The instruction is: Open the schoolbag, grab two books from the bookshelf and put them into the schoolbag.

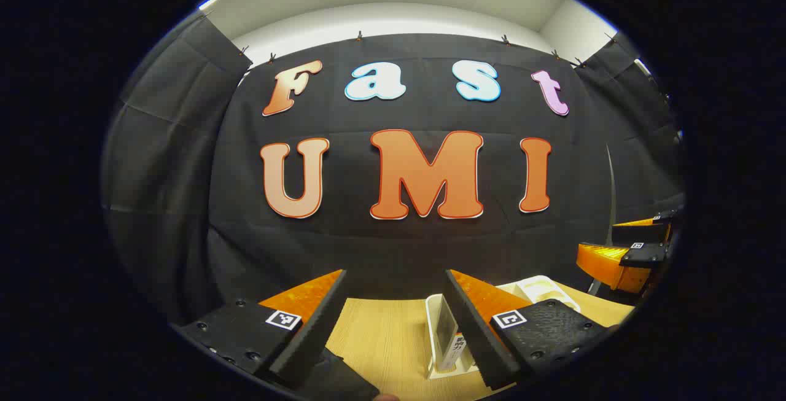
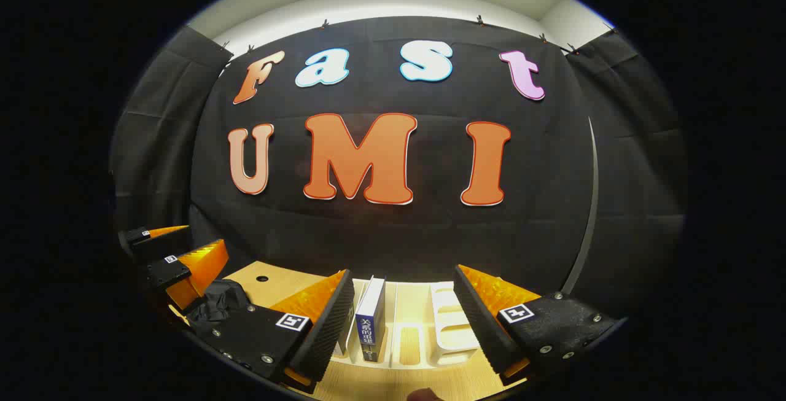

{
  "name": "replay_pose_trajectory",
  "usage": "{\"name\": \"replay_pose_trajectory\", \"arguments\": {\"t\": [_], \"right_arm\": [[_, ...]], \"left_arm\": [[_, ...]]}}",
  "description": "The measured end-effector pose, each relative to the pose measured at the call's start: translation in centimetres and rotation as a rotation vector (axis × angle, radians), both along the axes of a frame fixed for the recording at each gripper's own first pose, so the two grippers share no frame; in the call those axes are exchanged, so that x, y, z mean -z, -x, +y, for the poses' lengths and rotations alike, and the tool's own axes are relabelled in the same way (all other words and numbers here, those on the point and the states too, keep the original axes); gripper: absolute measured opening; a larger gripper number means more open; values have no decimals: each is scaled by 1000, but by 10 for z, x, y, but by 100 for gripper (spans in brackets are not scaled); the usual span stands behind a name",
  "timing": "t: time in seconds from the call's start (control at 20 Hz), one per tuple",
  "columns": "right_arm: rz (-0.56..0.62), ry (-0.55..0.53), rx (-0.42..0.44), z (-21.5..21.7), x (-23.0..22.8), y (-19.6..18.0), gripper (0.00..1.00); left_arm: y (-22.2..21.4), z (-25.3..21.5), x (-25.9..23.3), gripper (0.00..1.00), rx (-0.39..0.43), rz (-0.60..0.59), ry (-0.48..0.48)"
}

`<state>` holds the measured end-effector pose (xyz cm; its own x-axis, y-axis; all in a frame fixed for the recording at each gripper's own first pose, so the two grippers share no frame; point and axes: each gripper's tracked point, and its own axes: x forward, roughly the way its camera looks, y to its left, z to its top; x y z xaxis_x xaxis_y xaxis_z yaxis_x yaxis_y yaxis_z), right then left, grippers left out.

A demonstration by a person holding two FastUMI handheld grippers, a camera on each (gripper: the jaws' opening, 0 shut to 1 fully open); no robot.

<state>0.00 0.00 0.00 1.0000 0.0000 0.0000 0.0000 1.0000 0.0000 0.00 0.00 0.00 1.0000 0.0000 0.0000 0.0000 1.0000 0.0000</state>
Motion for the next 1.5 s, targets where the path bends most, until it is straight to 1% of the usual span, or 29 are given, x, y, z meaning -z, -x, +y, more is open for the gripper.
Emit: {"name": "replay_pose_trajectory", "arguments": {"t": [0.15, 0.5, 0.75, 0.8, 0.85, 0.9, 1.1, 1.25, 1.4, 1.5], "right_arm": [[15, -5, -8, 2, 5, -2, 97], [9, 3, -4, 0, 5, -6, 96], [17, 3, 1, -4, 9, -4, 96], [22, 3, 0, -5, 10, -5, 96], [27, 2, 4, -8, 13, -4, 96], [36, -3, 6, -10, 16, -5, 96], [64, -7, 13, -19, 28, -10, 96], [78, -2, 12, -25, 36, -15, 96], [93, 10, 4, -30, 46, -23, 97], [105, 17, -1, -33, 55, -26, 96]], "left_arm": [[-2, -3, -1, 97, 0, -3, -16], [-4, 0, -4, 97, -9, -18, -43], [-4, -3, -4, 97, 1, -28, -64], [-4, -6, -4, 100, 6, -25, -72], [-3, -7, 1, 97, 11, -20, -81], [-2, -10, 4, 97, 16, -14, -93], [1, -14, 25, 96, 28, 29, -162], [5, -10, 47, 96, 20, 75, -230], [13, -1, 78, 96, 22, 138, -330], [24, 10, 103, 96, 6, 188, -427]]}}
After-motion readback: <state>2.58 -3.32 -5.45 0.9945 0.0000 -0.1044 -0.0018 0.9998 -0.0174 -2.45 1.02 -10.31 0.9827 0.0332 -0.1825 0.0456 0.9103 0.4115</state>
